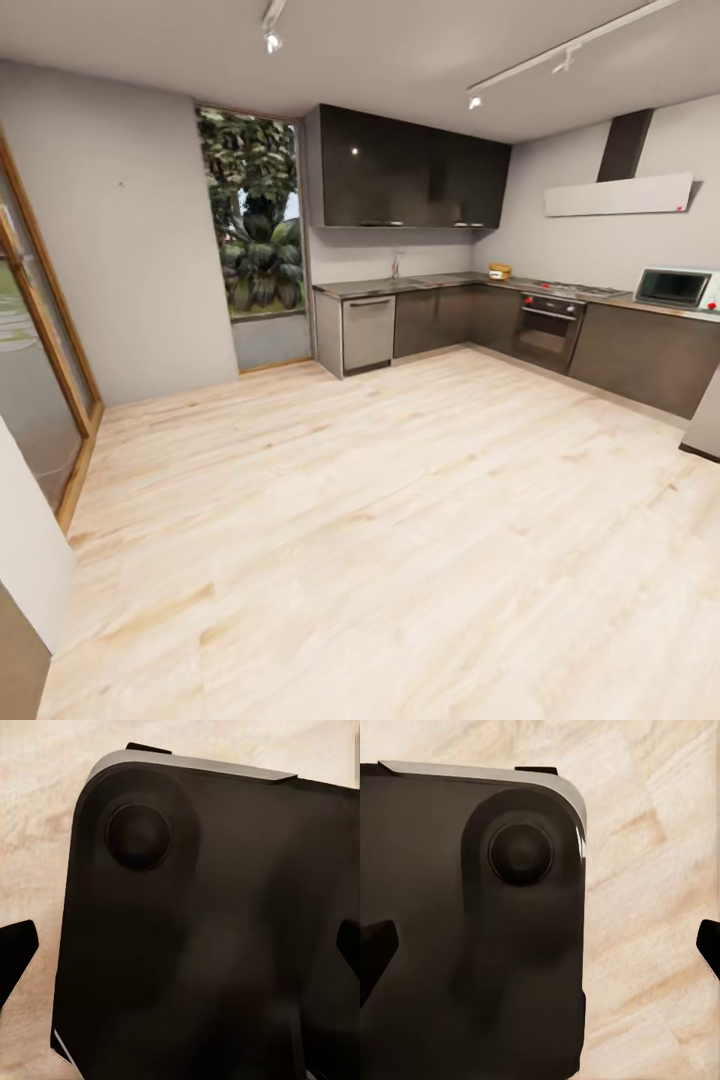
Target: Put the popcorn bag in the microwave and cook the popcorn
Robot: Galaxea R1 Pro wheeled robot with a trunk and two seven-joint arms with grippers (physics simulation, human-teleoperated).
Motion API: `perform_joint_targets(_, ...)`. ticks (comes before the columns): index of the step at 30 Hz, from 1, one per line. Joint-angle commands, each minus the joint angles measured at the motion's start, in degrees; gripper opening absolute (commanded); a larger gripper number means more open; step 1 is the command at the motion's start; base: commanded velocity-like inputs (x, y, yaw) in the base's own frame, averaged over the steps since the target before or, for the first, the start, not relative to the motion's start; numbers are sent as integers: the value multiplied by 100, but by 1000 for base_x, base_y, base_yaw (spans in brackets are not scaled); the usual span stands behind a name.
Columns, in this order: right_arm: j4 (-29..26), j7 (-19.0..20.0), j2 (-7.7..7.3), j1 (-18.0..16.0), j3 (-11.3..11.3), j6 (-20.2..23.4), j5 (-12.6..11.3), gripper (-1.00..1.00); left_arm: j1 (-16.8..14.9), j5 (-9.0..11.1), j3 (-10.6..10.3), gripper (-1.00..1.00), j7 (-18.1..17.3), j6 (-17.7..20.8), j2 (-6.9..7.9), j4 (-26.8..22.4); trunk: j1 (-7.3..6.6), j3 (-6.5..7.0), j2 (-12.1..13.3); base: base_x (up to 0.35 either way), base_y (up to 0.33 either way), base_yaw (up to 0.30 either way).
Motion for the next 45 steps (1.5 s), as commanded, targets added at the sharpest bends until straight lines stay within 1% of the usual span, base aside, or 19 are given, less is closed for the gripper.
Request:
perform_joint_targets(1,2,-13,0,-1,4,-21,2,100,2,31,2,100,5,-10,-1,-6,4,-4,-2,328,0,0)
perform_joint_targets(45,28,-14,7,-1,4,-12,2,100,2,22,3,100,11,-10,-10,-6,4,-4,-2,328,0,0)
